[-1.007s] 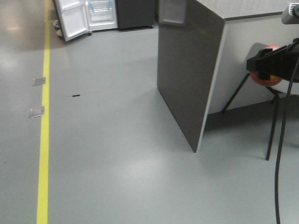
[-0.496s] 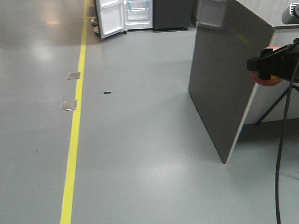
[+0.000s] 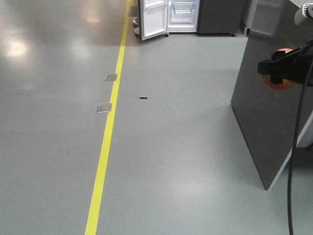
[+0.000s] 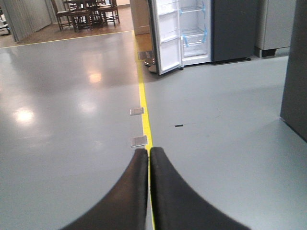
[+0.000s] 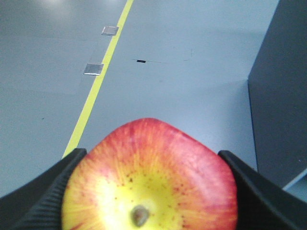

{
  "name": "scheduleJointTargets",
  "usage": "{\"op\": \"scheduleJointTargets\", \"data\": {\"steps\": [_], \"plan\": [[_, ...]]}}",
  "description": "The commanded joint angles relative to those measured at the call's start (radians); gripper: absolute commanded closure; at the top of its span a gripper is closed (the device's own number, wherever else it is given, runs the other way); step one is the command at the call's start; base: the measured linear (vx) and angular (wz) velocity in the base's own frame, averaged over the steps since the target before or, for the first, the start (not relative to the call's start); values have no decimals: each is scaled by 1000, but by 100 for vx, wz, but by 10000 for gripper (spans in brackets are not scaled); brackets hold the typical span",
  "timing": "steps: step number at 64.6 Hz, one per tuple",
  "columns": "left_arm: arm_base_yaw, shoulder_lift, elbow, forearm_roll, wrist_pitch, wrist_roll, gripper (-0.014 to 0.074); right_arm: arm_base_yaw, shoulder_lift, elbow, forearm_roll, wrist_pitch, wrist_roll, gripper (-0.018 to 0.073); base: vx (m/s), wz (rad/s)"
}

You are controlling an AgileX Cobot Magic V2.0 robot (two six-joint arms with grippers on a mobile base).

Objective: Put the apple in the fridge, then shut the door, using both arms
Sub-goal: 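Drive the base toward the open white refrigerator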

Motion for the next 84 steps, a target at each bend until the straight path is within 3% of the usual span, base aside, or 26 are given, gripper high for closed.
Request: {"op": "scheduleJointTargets", "data": {"steps": [1, 84], "plan": [[-3, -15, 29, 0, -79, -1, 602, -2, -32, -33, 5, -73, -10, 444, 8, 20], [-3, -15, 29, 0, -79, -1, 602, -2, -32, -33, 5, -71, -10, 444, 12, 4]]}}
